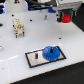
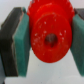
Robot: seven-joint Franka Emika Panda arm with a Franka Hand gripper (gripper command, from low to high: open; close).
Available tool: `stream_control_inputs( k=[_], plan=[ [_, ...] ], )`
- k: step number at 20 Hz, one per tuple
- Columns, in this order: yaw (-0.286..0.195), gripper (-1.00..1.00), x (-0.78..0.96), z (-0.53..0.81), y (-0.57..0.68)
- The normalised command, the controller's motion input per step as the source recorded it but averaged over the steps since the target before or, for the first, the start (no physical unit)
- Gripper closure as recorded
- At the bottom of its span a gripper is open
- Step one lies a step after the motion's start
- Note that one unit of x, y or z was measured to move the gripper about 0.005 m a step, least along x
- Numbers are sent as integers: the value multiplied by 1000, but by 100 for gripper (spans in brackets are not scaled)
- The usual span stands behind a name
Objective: Insert the blue gear onto the right peg, followed by the red gear
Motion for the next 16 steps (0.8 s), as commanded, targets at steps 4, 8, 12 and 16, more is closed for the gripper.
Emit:
stream_control_inputs(
  k=[4, 8, 12, 16],
  plan=[
    [0, 100, 758, 315, -287],
    [0, 100, 769, 255, -290],
    [0, 100, 762, 207, -292],
    [0, 100, 763, 173, -316]
  ],
)
